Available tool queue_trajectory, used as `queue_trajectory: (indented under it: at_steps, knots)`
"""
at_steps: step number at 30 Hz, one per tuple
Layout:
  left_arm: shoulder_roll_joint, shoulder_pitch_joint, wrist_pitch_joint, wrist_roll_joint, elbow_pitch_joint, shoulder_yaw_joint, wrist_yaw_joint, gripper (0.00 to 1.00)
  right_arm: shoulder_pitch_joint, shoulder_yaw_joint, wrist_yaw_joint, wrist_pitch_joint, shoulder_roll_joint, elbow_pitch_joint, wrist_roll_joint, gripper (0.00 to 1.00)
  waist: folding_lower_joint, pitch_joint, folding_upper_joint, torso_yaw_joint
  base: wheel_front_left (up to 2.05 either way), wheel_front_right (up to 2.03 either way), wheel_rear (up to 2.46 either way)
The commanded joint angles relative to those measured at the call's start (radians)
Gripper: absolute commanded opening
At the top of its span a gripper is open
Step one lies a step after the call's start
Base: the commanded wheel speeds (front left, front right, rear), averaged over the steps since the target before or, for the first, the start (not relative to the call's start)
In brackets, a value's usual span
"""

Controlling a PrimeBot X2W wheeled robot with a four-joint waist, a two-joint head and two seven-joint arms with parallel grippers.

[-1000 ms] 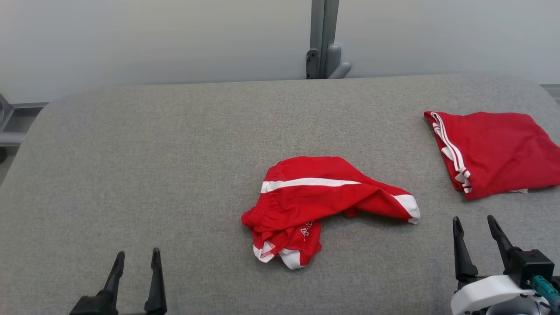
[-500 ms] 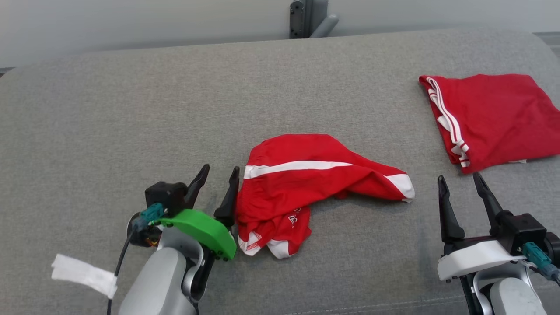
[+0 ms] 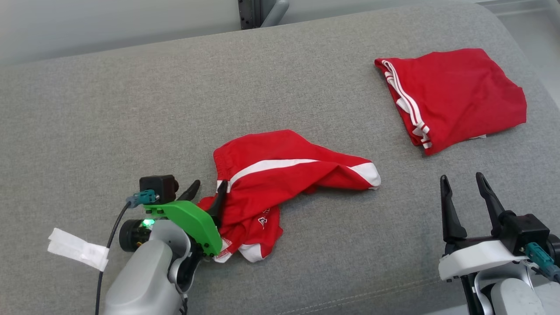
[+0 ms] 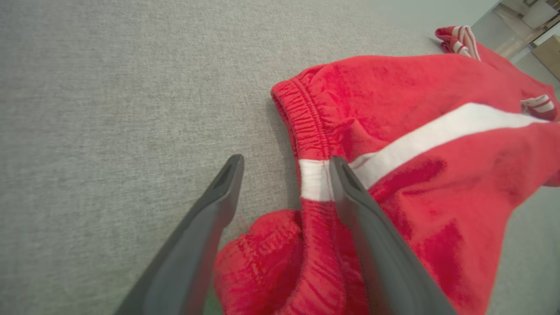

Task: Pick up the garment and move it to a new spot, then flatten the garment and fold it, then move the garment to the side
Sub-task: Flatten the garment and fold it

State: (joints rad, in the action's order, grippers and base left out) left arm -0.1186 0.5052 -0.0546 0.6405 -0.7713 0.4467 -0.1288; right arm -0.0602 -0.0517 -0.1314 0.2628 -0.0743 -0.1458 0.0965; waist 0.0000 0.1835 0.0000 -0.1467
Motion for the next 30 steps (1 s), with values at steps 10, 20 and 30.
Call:
queue_trajectory:
  at_steps: [10,20,30]
  knots:
    - [-0.022,-0.008,0.026,0.146,0.069,0.110,-0.003,1.00,0.014,-0.010,0.001,0.003,0.006,-0.009,0.004,1.00,0.0000,-0.013,0.0000,0.023,0.00,0.00,0.00]
    - [-0.028,-0.012,0.039,0.188,0.081,0.179,-0.003,0.43,0.007,-0.006,0.001,0.003,0.004,-0.014,0.007,1.00,0.0000,-0.010,0.0000,0.017,0.00,0.00,0.00]
    - [-0.064,0.058,-0.077,0.181,0.109,0.185,0.005,0.00,0.017,-0.012,0.001,0.003,0.009,-0.023,0.005,1.00,0.0000,-0.013,0.0000,0.012,0.00,0.00,0.00]
